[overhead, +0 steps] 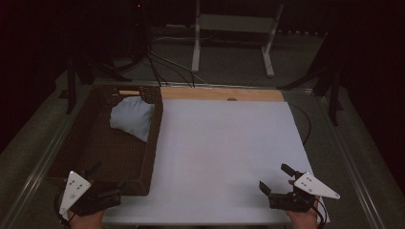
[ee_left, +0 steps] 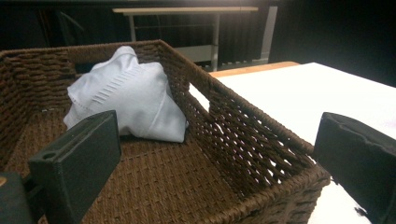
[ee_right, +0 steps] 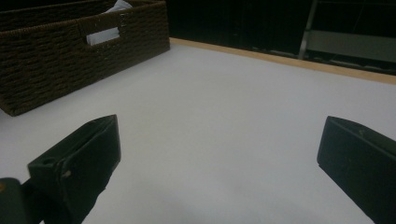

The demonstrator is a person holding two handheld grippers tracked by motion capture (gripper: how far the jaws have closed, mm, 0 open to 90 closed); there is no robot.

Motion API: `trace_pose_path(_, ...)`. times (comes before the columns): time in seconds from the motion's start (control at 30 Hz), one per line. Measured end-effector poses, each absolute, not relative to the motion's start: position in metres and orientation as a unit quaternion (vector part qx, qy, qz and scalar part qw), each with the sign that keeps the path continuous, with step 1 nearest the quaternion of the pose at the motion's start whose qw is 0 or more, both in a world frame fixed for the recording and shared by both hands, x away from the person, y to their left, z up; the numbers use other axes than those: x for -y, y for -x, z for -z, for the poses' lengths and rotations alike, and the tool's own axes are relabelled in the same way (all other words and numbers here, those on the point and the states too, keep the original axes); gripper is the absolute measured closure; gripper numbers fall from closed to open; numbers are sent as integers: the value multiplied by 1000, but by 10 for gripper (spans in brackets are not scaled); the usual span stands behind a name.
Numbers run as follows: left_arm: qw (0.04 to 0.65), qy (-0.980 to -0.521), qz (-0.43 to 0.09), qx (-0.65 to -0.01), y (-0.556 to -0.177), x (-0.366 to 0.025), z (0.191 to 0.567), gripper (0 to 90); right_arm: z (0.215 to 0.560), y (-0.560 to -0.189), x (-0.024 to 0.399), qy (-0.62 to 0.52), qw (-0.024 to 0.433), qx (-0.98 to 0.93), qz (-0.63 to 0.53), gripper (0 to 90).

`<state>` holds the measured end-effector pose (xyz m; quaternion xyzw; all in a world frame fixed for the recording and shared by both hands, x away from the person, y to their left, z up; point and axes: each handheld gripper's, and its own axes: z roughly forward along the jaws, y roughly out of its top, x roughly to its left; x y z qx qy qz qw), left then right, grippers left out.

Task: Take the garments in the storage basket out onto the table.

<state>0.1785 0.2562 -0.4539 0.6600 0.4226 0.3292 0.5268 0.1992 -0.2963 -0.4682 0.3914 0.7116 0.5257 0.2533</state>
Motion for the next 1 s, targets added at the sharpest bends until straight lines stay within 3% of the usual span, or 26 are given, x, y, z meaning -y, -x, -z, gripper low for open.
trace_pose_path(1.0,509,-660,-333,-441,-182,-260,434,11,468,-200,294,-386,267,-707,-530,1)
